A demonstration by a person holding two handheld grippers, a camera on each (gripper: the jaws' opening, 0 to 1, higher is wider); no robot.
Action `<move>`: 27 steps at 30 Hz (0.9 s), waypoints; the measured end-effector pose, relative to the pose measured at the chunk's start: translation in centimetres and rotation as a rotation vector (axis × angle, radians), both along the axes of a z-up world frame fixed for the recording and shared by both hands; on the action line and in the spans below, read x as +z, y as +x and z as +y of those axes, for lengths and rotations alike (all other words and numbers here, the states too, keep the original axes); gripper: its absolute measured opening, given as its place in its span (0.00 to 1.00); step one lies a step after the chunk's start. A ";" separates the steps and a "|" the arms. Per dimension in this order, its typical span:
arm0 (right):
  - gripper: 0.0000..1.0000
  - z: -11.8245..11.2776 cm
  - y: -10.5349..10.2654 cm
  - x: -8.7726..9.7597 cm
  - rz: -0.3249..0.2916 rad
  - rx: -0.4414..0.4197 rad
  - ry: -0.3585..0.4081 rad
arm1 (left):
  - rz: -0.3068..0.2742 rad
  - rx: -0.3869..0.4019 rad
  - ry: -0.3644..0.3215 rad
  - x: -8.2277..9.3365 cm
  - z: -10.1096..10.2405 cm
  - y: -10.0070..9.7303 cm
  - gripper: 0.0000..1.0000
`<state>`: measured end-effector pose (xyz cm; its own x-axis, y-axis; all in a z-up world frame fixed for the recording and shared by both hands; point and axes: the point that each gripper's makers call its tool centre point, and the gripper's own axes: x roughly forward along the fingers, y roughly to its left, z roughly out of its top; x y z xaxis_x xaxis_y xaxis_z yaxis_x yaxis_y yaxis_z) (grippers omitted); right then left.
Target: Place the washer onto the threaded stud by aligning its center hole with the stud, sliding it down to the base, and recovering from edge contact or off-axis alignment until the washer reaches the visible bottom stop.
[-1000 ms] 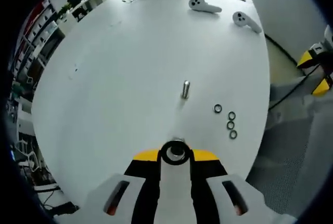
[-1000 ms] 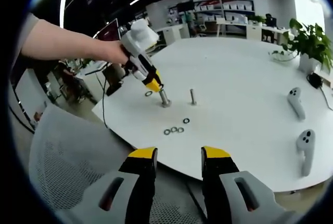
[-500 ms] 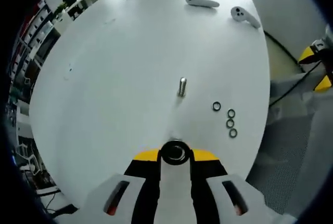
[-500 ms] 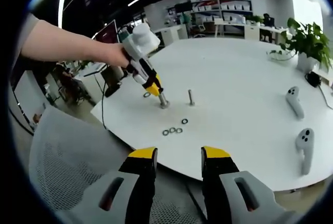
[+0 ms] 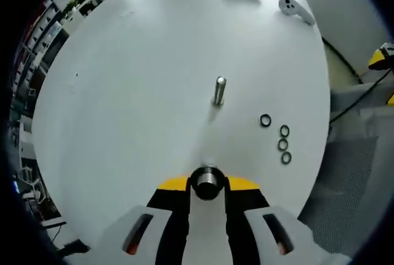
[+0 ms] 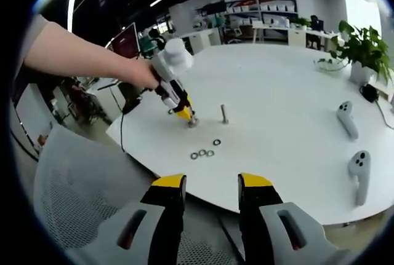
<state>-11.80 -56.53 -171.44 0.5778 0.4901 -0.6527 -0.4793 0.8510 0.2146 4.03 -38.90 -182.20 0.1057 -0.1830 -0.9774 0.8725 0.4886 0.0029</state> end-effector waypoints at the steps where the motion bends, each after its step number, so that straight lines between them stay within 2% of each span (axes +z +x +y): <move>1: 0.36 0.0 0.0 0.0 0.000 -0.001 0.000 | -0.003 -0.005 0.003 -0.3 0.1 0.0 0.19; 4: 0.36 -0.1 0.0 0.0 0.002 -0.004 -0.002 | 0.000 -0.002 0.013 -0.8 0.2 -0.1 0.19; 14: 0.36 -0.2 0.0 -0.1 0.001 -0.010 -0.006 | -0.025 -0.013 0.012 -0.6 -0.1 0.4 0.20; 17: 0.36 -0.2 0.0 -0.1 0.005 -0.006 -0.011 | -0.043 -0.041 0.018 -0.7 -0.1 0.3 0.20; 19: 0.36 -0.2 -0.1 -0.2 0.006 -0.003 -0.013 | -0.033 -0.054 0.032 -0.8 0.1 -0.1 0.21; 27: 0.36 0.0 -0.2 -0.2 0.010 0.007 -0.016 | -0.081 0.029 -0.032 -0.1 -0.2 0.5 0.28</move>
